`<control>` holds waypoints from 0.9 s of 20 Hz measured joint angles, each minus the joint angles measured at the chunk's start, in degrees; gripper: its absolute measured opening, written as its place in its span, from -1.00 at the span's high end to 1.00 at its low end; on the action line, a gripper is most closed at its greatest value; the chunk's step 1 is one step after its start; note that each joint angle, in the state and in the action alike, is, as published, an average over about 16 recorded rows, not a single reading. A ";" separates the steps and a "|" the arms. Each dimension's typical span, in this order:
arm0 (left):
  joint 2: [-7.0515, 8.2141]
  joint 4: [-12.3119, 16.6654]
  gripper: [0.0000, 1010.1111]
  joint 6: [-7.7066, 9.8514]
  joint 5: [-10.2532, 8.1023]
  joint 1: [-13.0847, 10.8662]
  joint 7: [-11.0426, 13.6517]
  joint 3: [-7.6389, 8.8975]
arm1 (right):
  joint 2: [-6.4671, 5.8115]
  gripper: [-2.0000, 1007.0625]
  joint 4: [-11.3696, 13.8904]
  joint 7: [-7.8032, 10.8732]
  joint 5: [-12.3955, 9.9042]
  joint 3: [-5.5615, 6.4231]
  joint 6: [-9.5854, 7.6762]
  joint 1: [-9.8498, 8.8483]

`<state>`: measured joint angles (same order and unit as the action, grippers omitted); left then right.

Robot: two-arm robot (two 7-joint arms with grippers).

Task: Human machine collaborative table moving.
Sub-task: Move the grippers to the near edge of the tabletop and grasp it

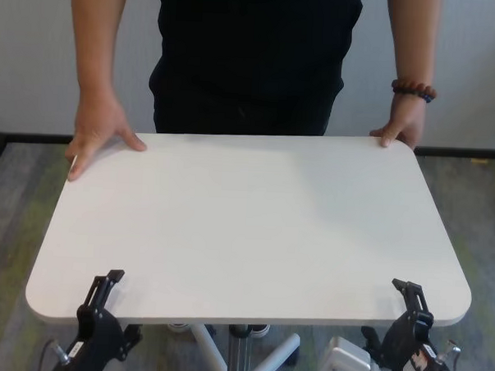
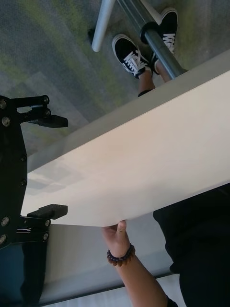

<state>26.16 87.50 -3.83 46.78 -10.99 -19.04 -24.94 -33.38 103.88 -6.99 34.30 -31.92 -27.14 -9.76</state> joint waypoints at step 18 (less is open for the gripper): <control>-1.83 -2.43 -0.98 -0.45 -1.05 0.97 1.31 0.96 | 1.64 -0.99 -1.43 2.29 1.48 1.81 1.23 0.21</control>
<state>24.34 85.07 -4.29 45.73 -10.02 -17.73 -23.99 -31.74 102.45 -4.70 35.78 -30.11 -25.91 -9.56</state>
